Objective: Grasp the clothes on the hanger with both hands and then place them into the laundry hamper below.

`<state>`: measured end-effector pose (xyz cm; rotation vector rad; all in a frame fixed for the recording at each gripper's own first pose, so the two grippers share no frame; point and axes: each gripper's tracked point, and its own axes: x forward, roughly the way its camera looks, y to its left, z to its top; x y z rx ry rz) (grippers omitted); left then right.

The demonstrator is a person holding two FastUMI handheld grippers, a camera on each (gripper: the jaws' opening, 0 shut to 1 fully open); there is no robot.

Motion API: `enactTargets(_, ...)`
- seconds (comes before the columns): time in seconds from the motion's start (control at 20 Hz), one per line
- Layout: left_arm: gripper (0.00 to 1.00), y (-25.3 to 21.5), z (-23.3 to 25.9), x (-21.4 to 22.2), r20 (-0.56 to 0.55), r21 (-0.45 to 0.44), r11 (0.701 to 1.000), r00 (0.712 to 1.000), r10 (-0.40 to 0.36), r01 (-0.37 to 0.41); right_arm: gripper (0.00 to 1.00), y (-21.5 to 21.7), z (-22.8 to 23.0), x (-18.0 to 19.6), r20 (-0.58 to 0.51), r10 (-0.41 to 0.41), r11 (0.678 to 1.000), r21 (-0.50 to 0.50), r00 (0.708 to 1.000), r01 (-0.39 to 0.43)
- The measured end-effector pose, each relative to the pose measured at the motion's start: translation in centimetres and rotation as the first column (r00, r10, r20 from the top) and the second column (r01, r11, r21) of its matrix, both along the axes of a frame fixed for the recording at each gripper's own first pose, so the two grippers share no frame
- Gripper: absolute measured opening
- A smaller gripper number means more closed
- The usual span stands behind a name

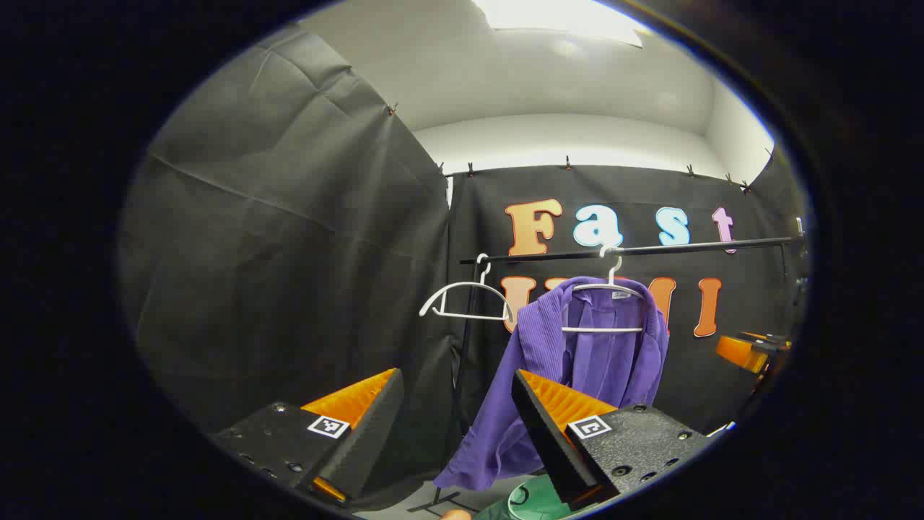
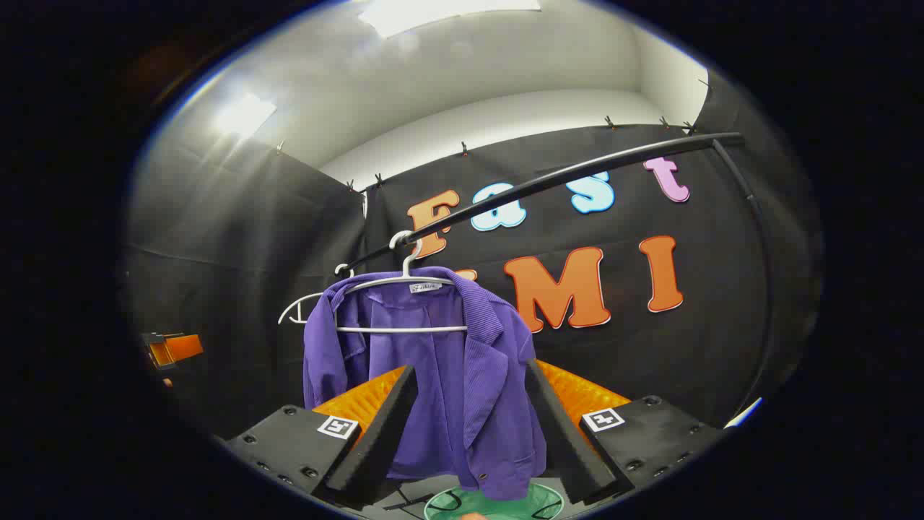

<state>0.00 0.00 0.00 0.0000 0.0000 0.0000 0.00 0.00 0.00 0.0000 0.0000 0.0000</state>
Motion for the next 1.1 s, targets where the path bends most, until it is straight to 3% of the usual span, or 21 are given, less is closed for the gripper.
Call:
enactTargets(0.25,0.95,-1.2,-1.0,0.4,-0.047,0.02,0.999,0.998,-0.046,0.047,1.0,-0.5,-2.3,2.1,-0.051,0.002,1.0,-0.012,0.999,-0.003)
enactTargets(0.3,0.95,-1.5,-1.3,0.1,-0.06,0.018,0.998,0.997,-0.057,0.058,0.89,-0.6,-2.3,2.4,-0.052,0.002,1.0,-0.019,0.999,-0.003)
enactTargets(0.35,0.95,-1.8,-1.4,0.0,-0.07,0.018,0.998,0.995,-0.064,0.066,0.97,-0.8,-2.3,2.5,-0.051,-0.003,1.0,-0.026,0.999,0.002)
enactTargets(0.45,0.95,-2.0,-1.7,-0.1,-0.088,0.019,0.997,0.994,-0.069,0.071,0.97,-1.3,-2.3,2.6,-0.051,-0.018,0.999,-0.034,0.999,0.016)
enactTargets(0.5,0.95,-2.0,-1.8,-0.2,-0.096,0.017,0.997,0.993,-0.07,0.072,0.89,-1.5,-2.4,2.6,-0.053,-0.022,0.999,-0.033,0.998,0.02)
enactTargets(0.55,0.92,-2.2,-1.9,-0.2,-0.104,0.015,0.997,0.992,-0.071,0.073,0.89,-1.5,-2.5,2.5,-0.057,-0.022,0.999,-0.029,0.998,0.02)
enactTargets(0.6,0.92,-2.3,-2.0,-0.2,-0.109,0.013,0.997,0.991,-0.073,0.075,0.97,-1.6,-2.7,2.4,-0.061,-0.019,1.0,-0.024,0.998,0.018)
enactTargets(0.7,0.92,-2.8,-2.7,0.4,-0.117,0.01,0.997,0.99,-0.074,0.076,0.97,-1.6,-2.8,2.5,-0.065,-0.019,1.0,-0.026,0.998,0.017)
enactTargets(0.75,0.99,-2.9,-2.8,0.6,-0.12,0.012,0.997,0.99,-0.074,0.076,0.97,-1.7,-2.8,2.5,-0.065,-0.024,0.999,-0.032,0.998,0.022)
enactTargets(1.1,0.95,-3.1,-3.3,1.7,-0.119,0.057,0.996,0.991,-0.063,0.07,0.97,-1.5,-4.8,4.6,-0.092,-0.01,1.0,-0.025,0.996,0.008)
